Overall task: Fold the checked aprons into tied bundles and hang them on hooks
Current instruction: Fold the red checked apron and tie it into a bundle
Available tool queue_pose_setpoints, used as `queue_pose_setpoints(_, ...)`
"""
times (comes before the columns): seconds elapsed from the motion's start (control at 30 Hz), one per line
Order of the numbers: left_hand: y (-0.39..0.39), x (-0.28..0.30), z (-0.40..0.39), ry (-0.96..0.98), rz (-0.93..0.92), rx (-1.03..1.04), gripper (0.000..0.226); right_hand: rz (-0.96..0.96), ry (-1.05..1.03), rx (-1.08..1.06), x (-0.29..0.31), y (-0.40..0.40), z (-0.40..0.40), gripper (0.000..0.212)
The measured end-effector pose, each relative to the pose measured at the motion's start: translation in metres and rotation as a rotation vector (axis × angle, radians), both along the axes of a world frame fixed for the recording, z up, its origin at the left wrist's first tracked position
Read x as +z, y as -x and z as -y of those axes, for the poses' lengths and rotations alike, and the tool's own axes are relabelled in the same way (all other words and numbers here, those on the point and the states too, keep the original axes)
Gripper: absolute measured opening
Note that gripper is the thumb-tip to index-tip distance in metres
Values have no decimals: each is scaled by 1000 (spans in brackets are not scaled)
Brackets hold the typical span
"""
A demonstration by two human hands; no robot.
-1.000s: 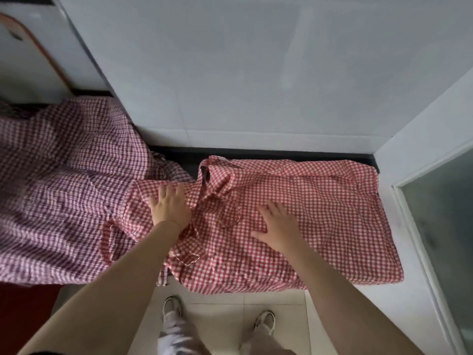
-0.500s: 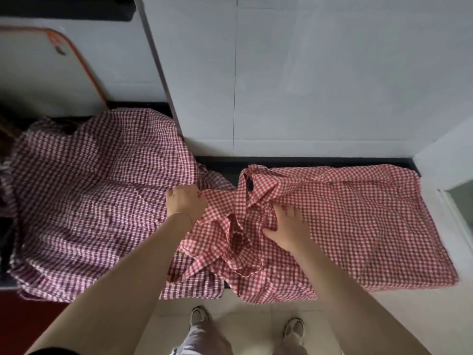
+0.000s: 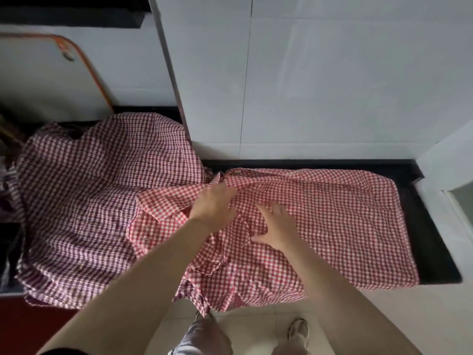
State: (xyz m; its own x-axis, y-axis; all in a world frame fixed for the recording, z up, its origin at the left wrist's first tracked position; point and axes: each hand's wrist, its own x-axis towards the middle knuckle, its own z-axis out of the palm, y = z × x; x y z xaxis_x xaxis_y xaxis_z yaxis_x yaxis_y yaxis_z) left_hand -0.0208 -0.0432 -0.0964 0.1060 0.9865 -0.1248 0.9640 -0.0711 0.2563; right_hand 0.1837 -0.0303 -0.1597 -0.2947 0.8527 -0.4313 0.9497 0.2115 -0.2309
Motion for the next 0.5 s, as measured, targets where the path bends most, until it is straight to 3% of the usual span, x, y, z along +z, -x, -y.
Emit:
queue_pose_setpoints(0.07,-27,-17,12,279,-109,-175,64,70,32,62,-4,-17,3,112)
queue_pose_setpoints(0.17,-35,-41,18,532,-210,-106,81,115,62,5,-5,-47,-3,115)
queue_pose_setpoints(0.43,-71,-19,-12,546,-277,49,66,163,91,-353,1,-142,-38,105)
queue_pose_setpoints(0.5,-83,-8,-27,525,-301,91,57,199,52,-361,10,-155,-53,78)
